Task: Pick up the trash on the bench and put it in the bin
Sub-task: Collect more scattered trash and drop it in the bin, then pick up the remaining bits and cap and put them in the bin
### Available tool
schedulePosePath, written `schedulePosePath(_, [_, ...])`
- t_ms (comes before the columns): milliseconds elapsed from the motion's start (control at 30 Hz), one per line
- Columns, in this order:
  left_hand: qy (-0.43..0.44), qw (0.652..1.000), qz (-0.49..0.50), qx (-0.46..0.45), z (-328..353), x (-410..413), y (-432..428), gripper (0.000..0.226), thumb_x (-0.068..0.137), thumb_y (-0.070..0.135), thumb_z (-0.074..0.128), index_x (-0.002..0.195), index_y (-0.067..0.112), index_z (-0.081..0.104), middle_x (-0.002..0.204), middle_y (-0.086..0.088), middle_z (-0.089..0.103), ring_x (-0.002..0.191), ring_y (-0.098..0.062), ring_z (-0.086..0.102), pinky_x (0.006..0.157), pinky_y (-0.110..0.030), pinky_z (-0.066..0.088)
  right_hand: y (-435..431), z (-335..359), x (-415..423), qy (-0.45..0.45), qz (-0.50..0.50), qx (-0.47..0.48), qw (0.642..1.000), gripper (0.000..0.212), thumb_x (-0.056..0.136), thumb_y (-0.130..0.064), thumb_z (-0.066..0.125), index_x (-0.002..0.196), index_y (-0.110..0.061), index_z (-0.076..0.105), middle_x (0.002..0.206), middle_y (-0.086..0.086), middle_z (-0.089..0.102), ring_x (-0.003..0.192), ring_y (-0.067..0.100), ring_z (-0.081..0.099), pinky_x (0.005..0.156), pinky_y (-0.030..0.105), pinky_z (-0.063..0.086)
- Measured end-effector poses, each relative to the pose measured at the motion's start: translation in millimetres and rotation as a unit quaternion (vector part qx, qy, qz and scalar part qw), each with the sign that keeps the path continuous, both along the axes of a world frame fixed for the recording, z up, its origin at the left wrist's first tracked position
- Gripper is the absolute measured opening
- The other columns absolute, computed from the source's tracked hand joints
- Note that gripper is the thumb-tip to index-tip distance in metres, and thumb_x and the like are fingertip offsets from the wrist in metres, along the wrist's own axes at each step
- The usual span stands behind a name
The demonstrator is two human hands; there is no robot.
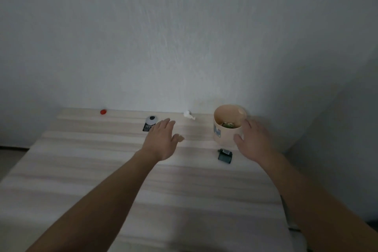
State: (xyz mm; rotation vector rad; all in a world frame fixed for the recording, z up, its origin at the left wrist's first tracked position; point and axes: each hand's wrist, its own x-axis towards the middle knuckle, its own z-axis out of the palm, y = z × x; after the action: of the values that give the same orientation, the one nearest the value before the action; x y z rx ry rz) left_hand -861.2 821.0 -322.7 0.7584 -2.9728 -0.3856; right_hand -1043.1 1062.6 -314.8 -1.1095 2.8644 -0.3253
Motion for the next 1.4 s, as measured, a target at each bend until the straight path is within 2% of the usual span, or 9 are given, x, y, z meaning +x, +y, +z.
schedulePosePath(167, [-0.003, 1.000, 0.015, -0.002, -19, 21, -19, 0.056, 0.097, 0.035, 0.041, 0.146, 0.010, 0.032, 0.153, -0.012, 0.032, 0.142, -0.027, 0.026, 0.117, -0.042, 0.023, -13, -15, 19, -0.014, 0.011, 0.030, 0.999, 0.052, 0.093, -0.041, 0.040, 0.138, -0.016, 0.037, 0.135, 0.007, 0.049, 0.120, 0.026, 0.045, 0.102, 0.039, 0.038])
schedulePosePath(300, [-0.008, 1.000, 0.022, 0.012, -39, 36, -52, 0.057, 0.096, 0.037, 0.039, 0.146, 0.011, 0.030, 0.154, -0.012, 0.031, 0.144, -0.027, 0.024, 0.117, -0.044, 0.023, -37, -26, 33, -0.018, 0.005, 0.044, 0.999, 0.050, 0.091, -0.040, 0.043, 0.135, -0.017, 0.041, 0.130, 0.006, 0.053, 0.115, 0.025, 0.049, 0.098, 0.039, 0.041])
schedulePosePath(400, [-0.008, 1.000, 0.025, 0.018, -52, 52, -85, 0.057, 0.094, 0.037, 0.040, 0.145, 0.011, 0.033, 0.152, -0.012, 0.035, 0.140, -0.029, 0.030, 0.115, -0.045, 0.026, -62, -34, 45, -0.027, -0.001, 0.058, 0.998, 0.050, 0.089, -0.040, 0.041, 0.133, -0.016, 0.044, 0.127, 0.008, 0.056, 0.113, 0.026, 0.052, 0.097, 0.039, 0.043])
schedulePosePath(533, [-0.026, 0.999, 0.027, 0.033, -73, 74, -125, 0.057, 0.095, 0.035, 0.042, 0.146, 0.011, 0.032, 0.153, -0.012, 0.033, 0.141, -0.029, 0.029, 0.116, -0.045, 0.025, -100, -47, 65, -0.054, -0.013, 0.065, 0.996, 0.057, 0.089, -0.039, 0.037, 0.139, -0.013, 0.040, 0.139, 0.011, 0.048, 0.125, 0.029, 0.045, 0.104, 0.042, 0.040])
schedulePosePath(633, [-0.052, 0.998, 0.013, 0.046, -95, 83, -148, 0.058, 0.095, 0.036, 0.041, 0.146, 0.011, 0.030, 0.154, -0.013, 0.030, 0.142, -0.029, 0.027, 0.117, -0.044, 0.024, -123, -61, 78, -0.060, -0.030, 0.071, 0.995, 0.054, 0.090, -0.037, 0.040, 0.139, -0.014, 0.037, 0.135, 0.010, 0.049, 0.120, 0.029, 0.047, 0.100, 0.042, 0.042])
schedulePosePath(867, [-0.088, 0.993, -0.005, 0.085, -136, 90, -162, 0.063, 0.092, 0.038, 0.041, 0.146, 0.008, 0.029, 0.152, -0.016, 0.032, 0.140, -0.032, 0.029, 0.115, -0.045, 0.027, -136, -84, 87, -0.089, -0.050, 0.120, 0.987, 0.057, 0.092, -0.039, 0.040, 0.143, -0.015, 0.034, 0.146, 0.008, 0.041, 0.130, 0.029, 0.039, 0.107, 0.044, 0.036])
schedulePosePath(1167, [-0.103, 0.985, 0.038, 0.134, -183, 87, -170, 0.068, 0.090, 0.037, 0.052, 0.145, 0.004, 0.030, 0.151, -0.023, 0.029, 0.139, -0.039, 0.026, 0.113, -0.047, 0.029, -125, -109, 74, -0.108, -0.045, 0.163, 0.980, 0.056, 0.094, -0.038, 0.042, 0.143, -0.012, 0.035, 0.143, 0.010, 0.044, 0.131, 0.028, 0.039, 0.106, 0.041, 0.035])
schedulePosePath(1267, [-0.105, 0.982, 0.046, 0.151, -192, 77, -175, 0.077, 0.086, 0.048, 0.051, 0.145, 0.005, 0.028, 0.150, -0.023, 0.030, 0.138, -0.040, 0.028, 0.111, -0.048, 0.031, -121, -117, 71, -0.117, -0.052, 0.181, 0.975, 0.056, 0.094, -0.038, 0.042, 0.142, -0.012, 0.035, 0.144, 0.011, 0.043, 0.131, 0.030, 0.040, 0.106, 0.042, 0.036])
schedulePosePath(1400, [-0.134, 0.978, 0.035, 0.157, -201, 73, -173, 0.089, 0.076, 0.051, 0.068, 0.145, 0.012, 0.027, 0.149, -0.015, 0.030, 0.134, -0.036, 0.029, 0.105, -0.047, 0.036, -119, -127, 71, -0.138, -0.065, 0.188, 0.970, 0.058, 0.094, -0.039, 0.042, 0.145, -0.013, 0.032, 0.147, 0.012, 0.040, 0.131, 0.031, 0.041, 0.106, 0.043, 0.036])
